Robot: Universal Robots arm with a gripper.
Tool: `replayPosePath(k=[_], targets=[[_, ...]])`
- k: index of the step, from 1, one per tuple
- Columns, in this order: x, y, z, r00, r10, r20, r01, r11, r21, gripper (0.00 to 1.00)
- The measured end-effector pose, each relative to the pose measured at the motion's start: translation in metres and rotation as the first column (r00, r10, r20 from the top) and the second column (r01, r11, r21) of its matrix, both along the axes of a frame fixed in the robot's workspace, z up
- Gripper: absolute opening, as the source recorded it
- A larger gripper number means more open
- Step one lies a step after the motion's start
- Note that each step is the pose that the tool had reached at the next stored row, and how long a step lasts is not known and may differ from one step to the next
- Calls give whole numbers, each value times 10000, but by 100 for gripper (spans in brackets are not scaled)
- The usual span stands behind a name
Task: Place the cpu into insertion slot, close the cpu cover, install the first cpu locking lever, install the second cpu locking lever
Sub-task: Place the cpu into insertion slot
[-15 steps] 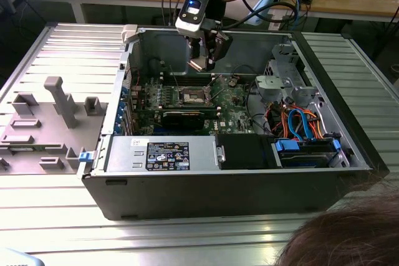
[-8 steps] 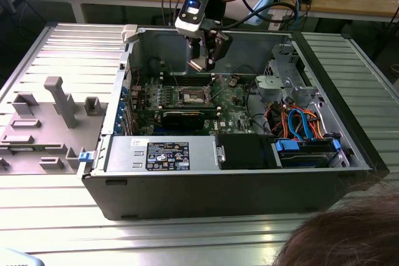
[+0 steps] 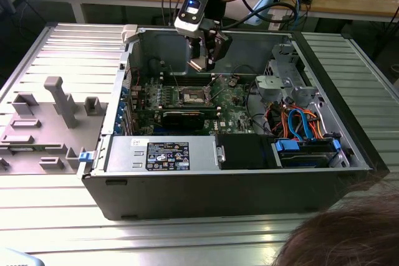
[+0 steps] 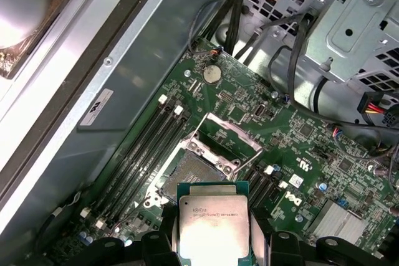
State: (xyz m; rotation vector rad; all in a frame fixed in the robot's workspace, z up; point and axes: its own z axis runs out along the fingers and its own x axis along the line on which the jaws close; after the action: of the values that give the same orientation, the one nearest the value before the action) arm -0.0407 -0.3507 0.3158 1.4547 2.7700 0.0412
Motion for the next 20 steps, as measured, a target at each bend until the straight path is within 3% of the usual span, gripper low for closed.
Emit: replayPosePath(k=[20], targets=[[0, 0, -1, 9996, -286, 1, 286, 9996, 0, 55]])
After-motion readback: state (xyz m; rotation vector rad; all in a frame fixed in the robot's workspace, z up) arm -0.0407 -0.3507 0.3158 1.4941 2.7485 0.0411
